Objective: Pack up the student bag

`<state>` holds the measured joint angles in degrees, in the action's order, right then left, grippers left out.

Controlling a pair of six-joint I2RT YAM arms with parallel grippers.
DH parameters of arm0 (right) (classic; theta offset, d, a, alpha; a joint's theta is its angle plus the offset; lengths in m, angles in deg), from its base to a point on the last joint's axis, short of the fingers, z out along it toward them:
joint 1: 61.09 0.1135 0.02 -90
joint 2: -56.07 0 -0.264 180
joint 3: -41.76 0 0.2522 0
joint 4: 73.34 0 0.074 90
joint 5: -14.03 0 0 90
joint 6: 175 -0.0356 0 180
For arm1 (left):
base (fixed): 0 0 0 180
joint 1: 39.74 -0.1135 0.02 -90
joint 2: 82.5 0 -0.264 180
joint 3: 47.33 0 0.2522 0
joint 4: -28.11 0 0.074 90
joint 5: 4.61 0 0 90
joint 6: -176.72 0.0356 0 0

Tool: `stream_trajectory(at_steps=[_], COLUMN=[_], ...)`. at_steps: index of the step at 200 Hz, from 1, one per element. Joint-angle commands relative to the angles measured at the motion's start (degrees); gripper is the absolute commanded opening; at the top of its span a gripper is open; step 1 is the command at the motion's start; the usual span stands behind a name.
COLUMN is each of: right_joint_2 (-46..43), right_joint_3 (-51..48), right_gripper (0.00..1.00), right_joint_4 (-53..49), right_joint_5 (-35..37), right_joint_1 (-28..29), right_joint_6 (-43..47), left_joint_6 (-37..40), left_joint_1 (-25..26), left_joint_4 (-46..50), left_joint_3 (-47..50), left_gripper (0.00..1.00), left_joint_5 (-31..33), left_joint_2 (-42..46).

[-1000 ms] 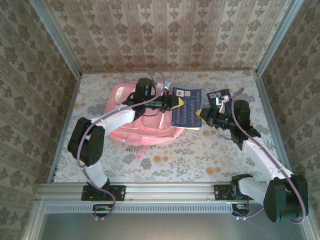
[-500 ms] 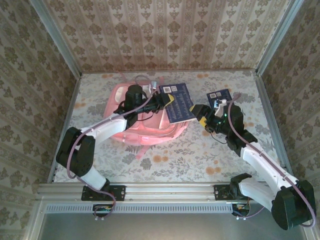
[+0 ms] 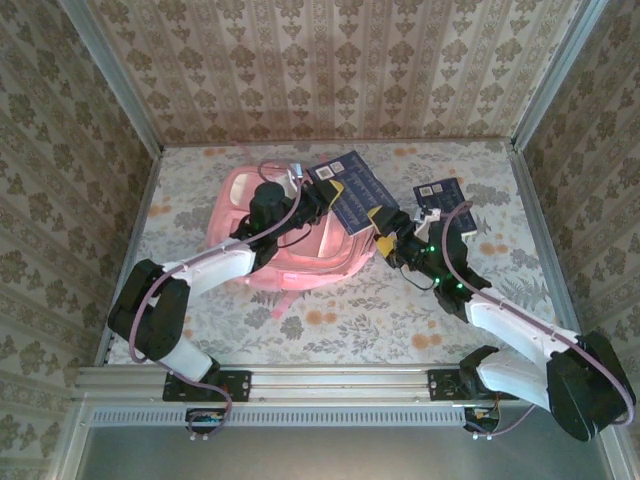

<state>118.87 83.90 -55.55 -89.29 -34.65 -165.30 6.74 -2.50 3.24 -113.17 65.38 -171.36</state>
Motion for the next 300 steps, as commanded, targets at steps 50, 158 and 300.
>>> stream_trajectory(at_steps=[50, 158, 300], right_joint_2=[3.44, 1.84, -21.42], right_joint_3=[6.36, 7.06, -0.03], right_gripper=[0.66, 0.0, 0.0], right_joint_4=[9.35, 1.46, -28.16], right_joint_5=[4.31, 7.95, 2.78], right_joint_1=[0.55, 0.73, -15.34], right_joint_6=[1.32, 5.37, 14.9], left_joint_6=[-1.0, 0.25, 41.57], left_joint_1=[1.75, 1.82, -4.54], left_joint_4=[-3.88, -3.16, 45.82], left_joint_3=[2.21, 2.58, -16.61], left_gripper=[0.0, 0.17, 0.49], left_joint_5=[3.57, 2.27, -4.65], left_joint_2=[3.22, 2.9, -4.65])
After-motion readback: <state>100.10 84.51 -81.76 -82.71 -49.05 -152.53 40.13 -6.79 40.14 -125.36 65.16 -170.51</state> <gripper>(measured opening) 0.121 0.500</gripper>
